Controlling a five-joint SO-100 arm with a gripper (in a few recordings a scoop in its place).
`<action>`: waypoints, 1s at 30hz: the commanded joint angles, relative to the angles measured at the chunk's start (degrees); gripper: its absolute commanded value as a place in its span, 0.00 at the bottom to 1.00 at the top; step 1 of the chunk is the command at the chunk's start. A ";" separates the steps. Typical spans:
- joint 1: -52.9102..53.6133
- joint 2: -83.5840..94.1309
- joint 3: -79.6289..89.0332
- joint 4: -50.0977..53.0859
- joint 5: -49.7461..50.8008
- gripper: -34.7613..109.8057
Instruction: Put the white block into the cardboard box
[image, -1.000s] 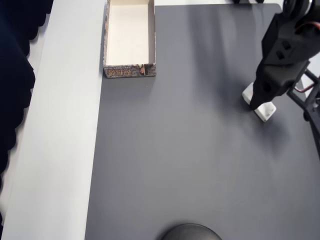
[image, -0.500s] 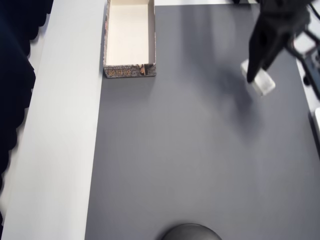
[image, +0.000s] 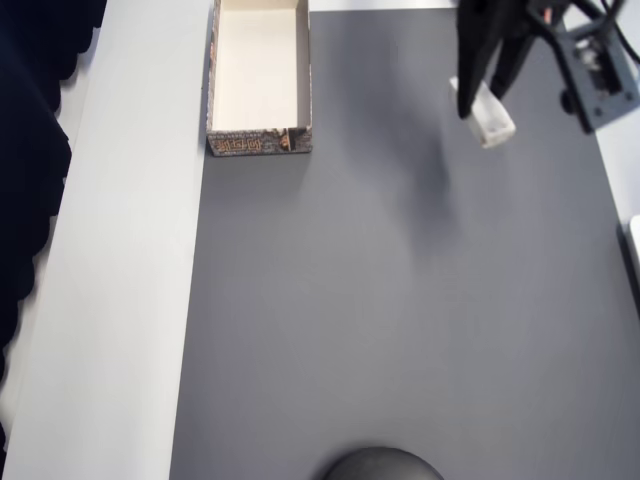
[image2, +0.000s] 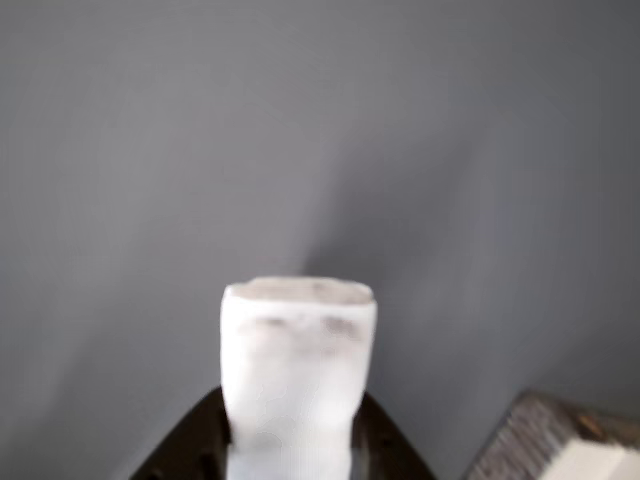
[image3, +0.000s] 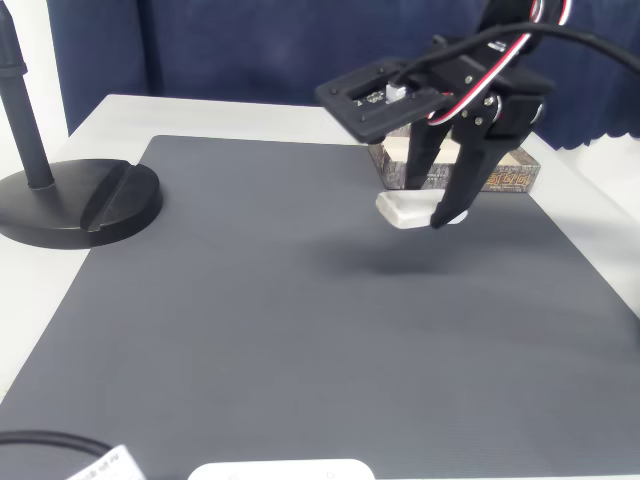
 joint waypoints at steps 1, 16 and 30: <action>4.04 1.93 -6.86 3.25 0.97 0.23; 13.18 -1.76 -14.24 5.45 4.83 0.23; 28.04 -13.71 -27.07 7.21 15.64 0.23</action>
